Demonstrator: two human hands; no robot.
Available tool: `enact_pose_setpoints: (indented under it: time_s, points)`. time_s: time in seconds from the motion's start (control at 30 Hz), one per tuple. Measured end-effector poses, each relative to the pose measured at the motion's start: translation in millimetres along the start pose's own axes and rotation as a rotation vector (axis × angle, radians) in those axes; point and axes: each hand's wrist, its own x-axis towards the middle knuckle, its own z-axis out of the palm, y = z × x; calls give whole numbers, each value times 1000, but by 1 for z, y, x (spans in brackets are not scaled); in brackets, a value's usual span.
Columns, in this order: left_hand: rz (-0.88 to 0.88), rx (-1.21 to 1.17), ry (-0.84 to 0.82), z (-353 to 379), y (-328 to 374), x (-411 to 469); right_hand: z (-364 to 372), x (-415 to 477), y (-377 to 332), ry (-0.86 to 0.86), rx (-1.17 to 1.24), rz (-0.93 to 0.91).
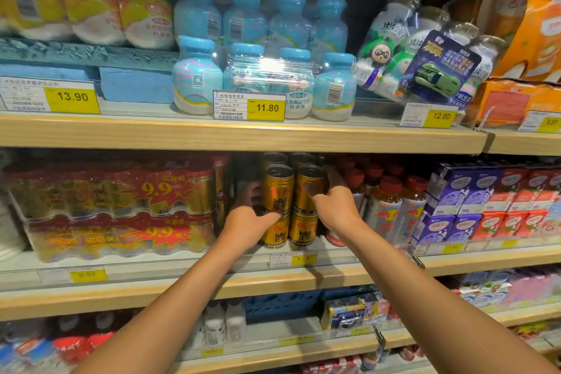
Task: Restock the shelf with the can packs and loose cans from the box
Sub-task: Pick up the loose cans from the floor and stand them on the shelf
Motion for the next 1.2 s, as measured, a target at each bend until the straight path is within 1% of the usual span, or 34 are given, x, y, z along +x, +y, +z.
enact_pose_setpoints:
  time_s: [0.1,0.2,0.23,0.3,0.4,0.47,0.67,0.77,0.93,1.07,1.2]
  points:
    - [14,15,-1,0,-2,-3,2,-1,3,-19,-28,13]
    - [29,28,15,2,-2,-6,8,-3,10,-34,1,-12]
    - [31,33,21,3,-3,-7,10,-5,11,-46,-25,-25]
    - [35,71,22,4,-5,-7,13,-7,15,-45,-135,-76]
    - [40,132,11,6,-8,-7,19,-8,24,31,-322,-151]
    - [41,140,24,7,-8,-7,22,-9,28,77,-382,-154]
    - [70,151,51,8,-10,-7,33,-16,35,69,-274,-130]
    - [67,141,44,8,-11,-7,34,-17,34,89,-298,-78]
    - [60,111,52,8,-10,-7,40,-23,36,104,-242,-138]
    - [57,124,54,7,-8,-8,45,-21,37,110,-212,-82]
    - [61,148,38,6,-8,-9,48,-20,42,127,-217,-93]
